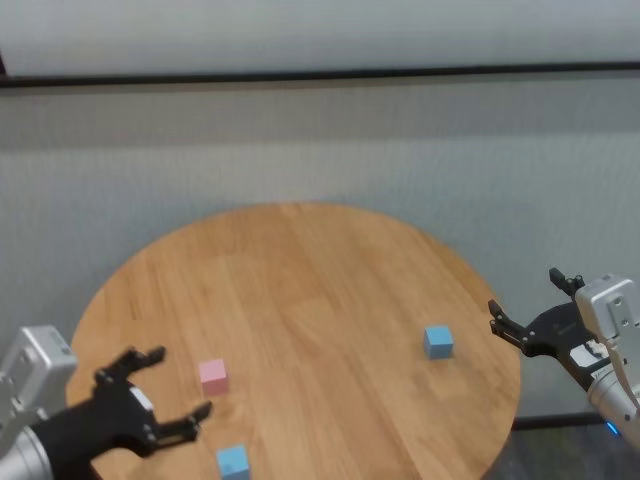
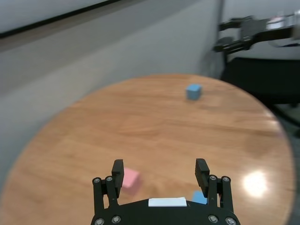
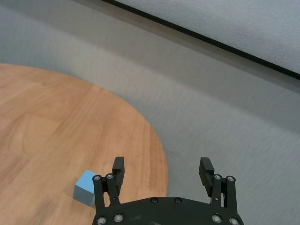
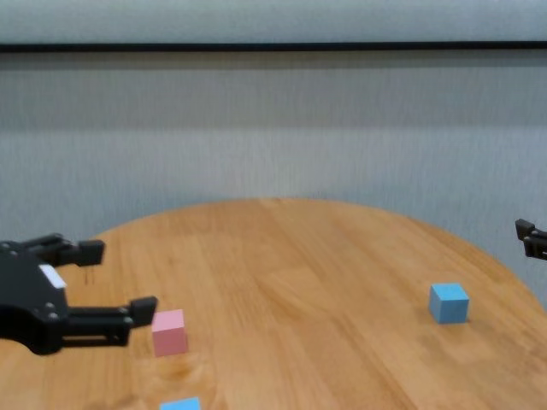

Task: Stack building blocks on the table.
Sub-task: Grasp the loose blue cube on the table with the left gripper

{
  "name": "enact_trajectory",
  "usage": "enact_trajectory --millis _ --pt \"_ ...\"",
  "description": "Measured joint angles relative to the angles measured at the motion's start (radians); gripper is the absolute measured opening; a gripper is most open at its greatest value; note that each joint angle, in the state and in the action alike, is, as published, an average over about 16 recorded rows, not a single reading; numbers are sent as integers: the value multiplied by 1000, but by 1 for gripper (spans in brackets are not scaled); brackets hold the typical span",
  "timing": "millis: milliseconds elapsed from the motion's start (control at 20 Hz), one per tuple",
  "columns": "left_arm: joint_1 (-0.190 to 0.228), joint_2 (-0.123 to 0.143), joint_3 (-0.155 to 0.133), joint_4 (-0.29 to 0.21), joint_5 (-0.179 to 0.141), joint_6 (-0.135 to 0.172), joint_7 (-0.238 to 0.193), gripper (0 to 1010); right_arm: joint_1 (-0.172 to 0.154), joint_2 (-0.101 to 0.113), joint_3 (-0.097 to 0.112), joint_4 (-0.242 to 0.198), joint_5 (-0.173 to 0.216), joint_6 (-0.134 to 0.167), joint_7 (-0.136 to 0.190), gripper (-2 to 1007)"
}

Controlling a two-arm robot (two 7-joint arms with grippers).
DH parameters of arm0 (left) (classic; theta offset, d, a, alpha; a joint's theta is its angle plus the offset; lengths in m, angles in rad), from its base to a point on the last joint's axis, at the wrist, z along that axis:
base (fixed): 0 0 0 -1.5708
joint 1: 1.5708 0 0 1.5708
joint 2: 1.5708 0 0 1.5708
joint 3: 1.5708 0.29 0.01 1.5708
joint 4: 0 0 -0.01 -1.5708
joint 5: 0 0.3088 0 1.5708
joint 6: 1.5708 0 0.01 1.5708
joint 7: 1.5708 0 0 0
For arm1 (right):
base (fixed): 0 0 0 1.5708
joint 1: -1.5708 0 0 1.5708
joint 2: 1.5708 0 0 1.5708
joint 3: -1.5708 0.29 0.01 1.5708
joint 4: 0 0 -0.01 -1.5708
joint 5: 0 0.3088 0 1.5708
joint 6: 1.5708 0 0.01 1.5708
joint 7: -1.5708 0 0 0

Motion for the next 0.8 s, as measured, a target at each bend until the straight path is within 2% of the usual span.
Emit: enact_trajectory --millis 300,800 --pt "-21 -22 29 27 -3 -23 -90 999 0 0 0 0 0 0 0 1003" --pt "-71 -52 70 108 18 -57 -225 999 0 0 0 0 0 0 0 1003"
